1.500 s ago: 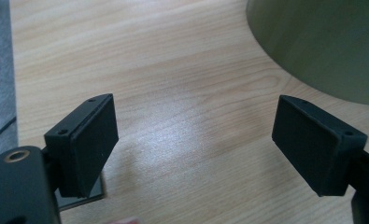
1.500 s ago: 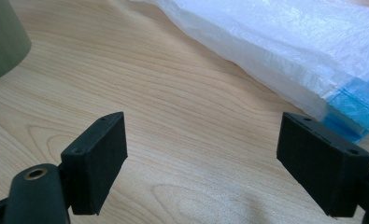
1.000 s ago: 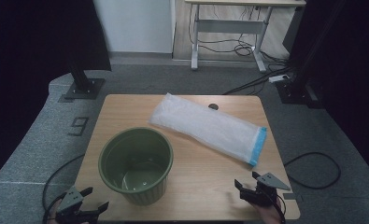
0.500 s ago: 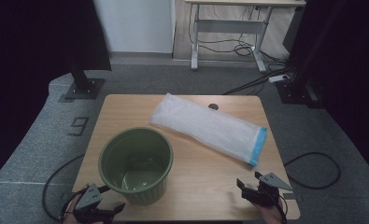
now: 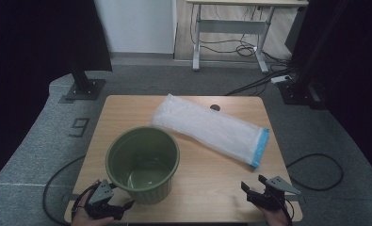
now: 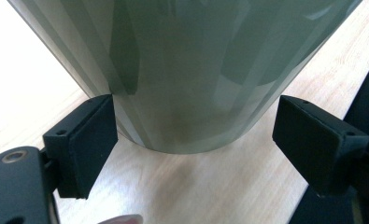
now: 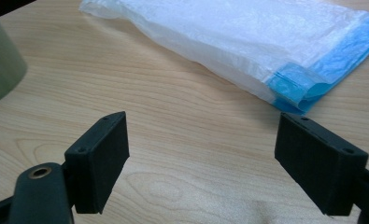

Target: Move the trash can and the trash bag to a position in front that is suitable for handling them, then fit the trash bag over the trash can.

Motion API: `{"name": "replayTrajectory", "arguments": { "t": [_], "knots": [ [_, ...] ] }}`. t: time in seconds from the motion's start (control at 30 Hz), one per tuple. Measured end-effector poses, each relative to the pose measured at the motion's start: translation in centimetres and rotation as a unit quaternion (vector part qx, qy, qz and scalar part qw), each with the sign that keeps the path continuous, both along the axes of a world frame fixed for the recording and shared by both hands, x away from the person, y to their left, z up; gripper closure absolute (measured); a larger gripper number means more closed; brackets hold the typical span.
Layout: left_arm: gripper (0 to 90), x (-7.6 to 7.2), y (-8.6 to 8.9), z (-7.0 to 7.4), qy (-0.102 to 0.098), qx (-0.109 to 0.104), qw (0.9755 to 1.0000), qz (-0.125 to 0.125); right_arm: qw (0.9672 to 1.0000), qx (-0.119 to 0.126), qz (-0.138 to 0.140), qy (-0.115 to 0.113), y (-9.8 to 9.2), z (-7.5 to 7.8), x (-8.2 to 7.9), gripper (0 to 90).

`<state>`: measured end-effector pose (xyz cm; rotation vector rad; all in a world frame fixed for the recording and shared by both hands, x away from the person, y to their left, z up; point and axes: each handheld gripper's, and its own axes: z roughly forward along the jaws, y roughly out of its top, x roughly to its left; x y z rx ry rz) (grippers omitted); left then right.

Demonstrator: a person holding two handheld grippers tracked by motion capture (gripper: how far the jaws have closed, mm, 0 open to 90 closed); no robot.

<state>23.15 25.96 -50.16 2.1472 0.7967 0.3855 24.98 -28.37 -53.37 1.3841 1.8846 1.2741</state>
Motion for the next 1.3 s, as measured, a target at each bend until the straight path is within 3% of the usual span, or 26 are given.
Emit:
{"name": "replayTrajectory", "arguments": {
  "t": [0.17,0.37,0.97,1.13,1.3],
  "knots": [
    [13.7,1.7,-1.6,0.2,0.004,0.002,0.9998,-0.017,0.9998,-0.006,0.016,-0.007,0.2,0.2,0.2,17.2],
    [13.8,3.7,-4.8,0.4,0.001,0.014,0.9992,-0.036,0.9997,-0.006,0.024,-0.007,0.4,0.2,-0.1,17.4],
    [13.8,7.6,-10.0,0.2,0.004,0.010,0.9994,-0.034,0.9997,-0.009,0.024,-0.002,0.8,-0.2,-0.4,17.5],
    [14.1,7.6,-10.3,0.4,-0.003,0.026,0.9993,-0.027,0.9997,-0.011,0.023,0.000,0.6,-0.3,-0.6,17.5],
    [14.1,6.3,-8.7,0.9,-0.014,0.029,0.9994,-0.010,0.9997,-0.012,0.020,0.000,0.5,-0.3,-0.7,17.5]
  ]
}}
